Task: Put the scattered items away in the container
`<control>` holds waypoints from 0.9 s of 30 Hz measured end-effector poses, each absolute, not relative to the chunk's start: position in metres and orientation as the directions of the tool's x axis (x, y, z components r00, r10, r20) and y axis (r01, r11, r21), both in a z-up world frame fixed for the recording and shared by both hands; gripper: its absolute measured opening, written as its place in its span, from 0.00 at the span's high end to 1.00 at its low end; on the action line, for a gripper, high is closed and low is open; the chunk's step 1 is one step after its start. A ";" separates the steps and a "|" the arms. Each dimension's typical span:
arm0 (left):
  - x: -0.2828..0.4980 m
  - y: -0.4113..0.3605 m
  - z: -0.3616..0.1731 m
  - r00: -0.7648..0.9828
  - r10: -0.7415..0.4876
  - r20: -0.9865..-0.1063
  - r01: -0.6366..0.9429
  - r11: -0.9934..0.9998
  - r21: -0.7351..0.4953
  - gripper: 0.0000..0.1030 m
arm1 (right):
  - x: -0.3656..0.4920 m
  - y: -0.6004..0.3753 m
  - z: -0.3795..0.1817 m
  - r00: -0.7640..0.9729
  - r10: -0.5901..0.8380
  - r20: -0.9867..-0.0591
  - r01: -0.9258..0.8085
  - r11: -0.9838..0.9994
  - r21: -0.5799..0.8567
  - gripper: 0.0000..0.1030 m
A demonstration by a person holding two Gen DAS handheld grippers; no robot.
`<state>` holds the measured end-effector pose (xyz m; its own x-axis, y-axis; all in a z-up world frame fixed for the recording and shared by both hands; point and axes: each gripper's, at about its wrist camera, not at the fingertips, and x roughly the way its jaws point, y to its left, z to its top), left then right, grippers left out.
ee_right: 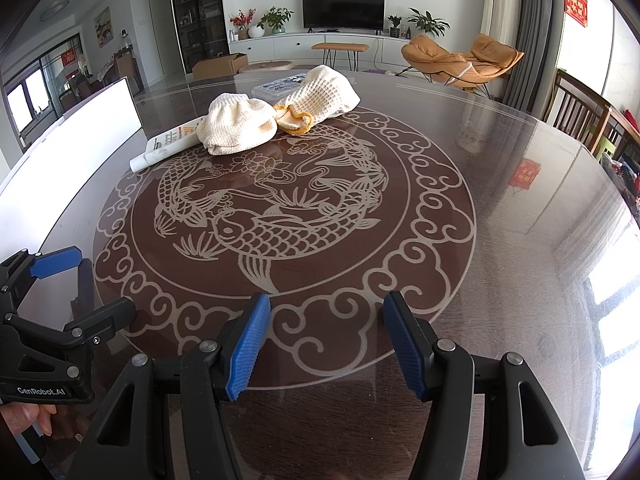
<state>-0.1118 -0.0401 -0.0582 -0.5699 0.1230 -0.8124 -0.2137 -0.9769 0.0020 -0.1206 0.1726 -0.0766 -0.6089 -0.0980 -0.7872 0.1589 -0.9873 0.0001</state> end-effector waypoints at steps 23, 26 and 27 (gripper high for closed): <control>-0.130 -0.071 -0.040 -0.490 0.240 -0.838 -0.356 -0.933 -0.058 0.00 | -0.121 0.172 -0.077 -0.609 -0.098 -0.787 0.159 -0.987 0.000 0.41; -0.160 -0.080 -0.028 -0.496 0.222 -0.839 -0.375 -0.927 -0.024 0.00 | -0.121 0.172 -0.077 -0.609 -0.098 -0.787 0.159 -0.987 0.000 0.41; -0.173 -0.079 -0.026 -0.495 0.217 -0.841 -0.392 -0.920 -0.007 0.00 | -0.121 0.172 -0.077 -0.609 -0.098 -0.787 0.159 -0.987 0.000 0.41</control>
<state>-0.1732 -0.0791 -0.0257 -0.4952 0.2175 -0.8411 -0.3922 -0.9199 -0.0069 -0.1208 0.1725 -0.0765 -0.6091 -0.0980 -0.7870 0.1587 -0.9873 0.0001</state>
